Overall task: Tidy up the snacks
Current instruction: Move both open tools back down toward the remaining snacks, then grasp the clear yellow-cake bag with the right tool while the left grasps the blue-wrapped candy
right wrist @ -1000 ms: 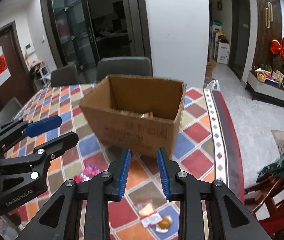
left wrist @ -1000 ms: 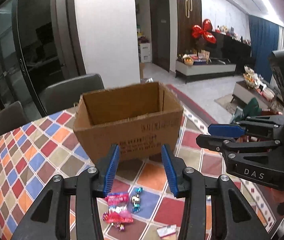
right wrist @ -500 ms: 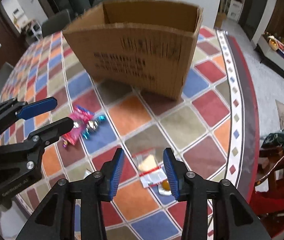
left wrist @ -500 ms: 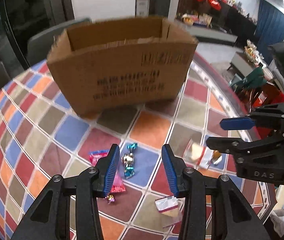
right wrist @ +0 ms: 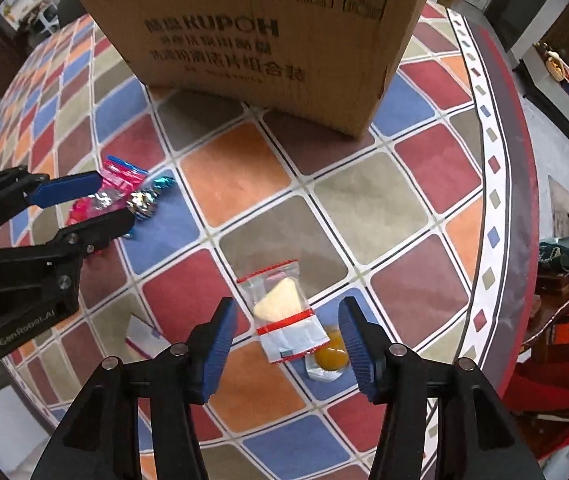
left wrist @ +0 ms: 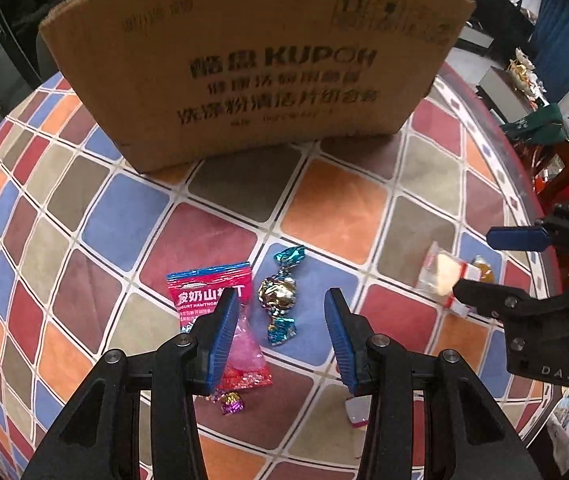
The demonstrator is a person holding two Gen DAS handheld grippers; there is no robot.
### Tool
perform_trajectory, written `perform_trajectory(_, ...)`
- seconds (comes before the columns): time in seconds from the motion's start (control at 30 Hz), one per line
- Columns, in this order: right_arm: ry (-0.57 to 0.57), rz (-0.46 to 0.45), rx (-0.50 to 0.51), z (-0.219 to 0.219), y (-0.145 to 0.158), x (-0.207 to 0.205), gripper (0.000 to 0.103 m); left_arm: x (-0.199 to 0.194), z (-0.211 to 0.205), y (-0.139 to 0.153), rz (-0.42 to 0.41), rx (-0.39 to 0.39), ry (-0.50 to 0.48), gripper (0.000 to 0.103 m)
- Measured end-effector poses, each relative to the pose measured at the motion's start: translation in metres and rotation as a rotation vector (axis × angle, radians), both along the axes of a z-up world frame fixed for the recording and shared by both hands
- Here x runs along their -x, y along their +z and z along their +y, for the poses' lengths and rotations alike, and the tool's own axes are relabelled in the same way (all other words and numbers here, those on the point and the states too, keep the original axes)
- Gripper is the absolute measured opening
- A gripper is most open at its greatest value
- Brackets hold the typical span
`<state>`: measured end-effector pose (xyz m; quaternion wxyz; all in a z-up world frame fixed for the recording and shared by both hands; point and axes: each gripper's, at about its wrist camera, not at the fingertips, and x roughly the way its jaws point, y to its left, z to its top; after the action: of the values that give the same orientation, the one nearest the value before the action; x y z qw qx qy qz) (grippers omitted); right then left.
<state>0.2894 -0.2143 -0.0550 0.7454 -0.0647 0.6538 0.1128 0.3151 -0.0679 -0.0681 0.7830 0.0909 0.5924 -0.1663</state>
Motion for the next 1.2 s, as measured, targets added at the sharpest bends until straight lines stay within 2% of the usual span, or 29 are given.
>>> perform_trajectory(0.27,0.006,0.048,0.008,0.001,-0.017,-0.002,0.053,-0.006,-0.001,-0.014,0.016,-0.018,0.008,0.044)
perform_trajectory(0.47,0.015,0.048,0.022,0.003,-0.022,-0.003,0.053,-0.007,-0.002,-0.019,0.01,-0.012,0.017,0.043)
perform_trajectory(0.6,0.023,0.053,0.015,0.009,-0.025,-0.003,0.053,-0.009,-0.005,-0.02,0.022,-0.002,0.02,0.032)
perform_trajectory(0.8,0.028,0.059,0.018,0.011,-0.032,-0.002,0.053,-0.009,-0.012,-0.027,0.039,-0.018,0.019,0.026)
perform_trajectory(0.9,0.029,0.065,0.025,0.012,-0.037,-0.001,0.045,-0.009,-0.013,-0.03,0.036,-0.021,0.031,0.024)
perform_trajectory(1.1,0.019,0.053,0.0,0.013,-0.041,0.002,0.04,0.002,-0.011,-0.024,0.028,-0.002,0.023,0.024)
perform_trajectory(1.13,0.016,0.049,-0.005,0.013,-0.04,0.002,0.034,0.004,-0.011,-0.023,0.025,0.003,0.02,0.024)
perform_trajectory(1.17,0.014,0.043,-0.013,0.012,-0.04,0.003,0.022,0.007,-0.011,-0.02,0.022,0.011,0.019,0.024)
perform_trajectory(1.2,0.011,0.044,-0.026,0.009,-0.039,0.005,0.018,0.009,-0.012,-0.018,0.02,0.017,0.017,0.024)
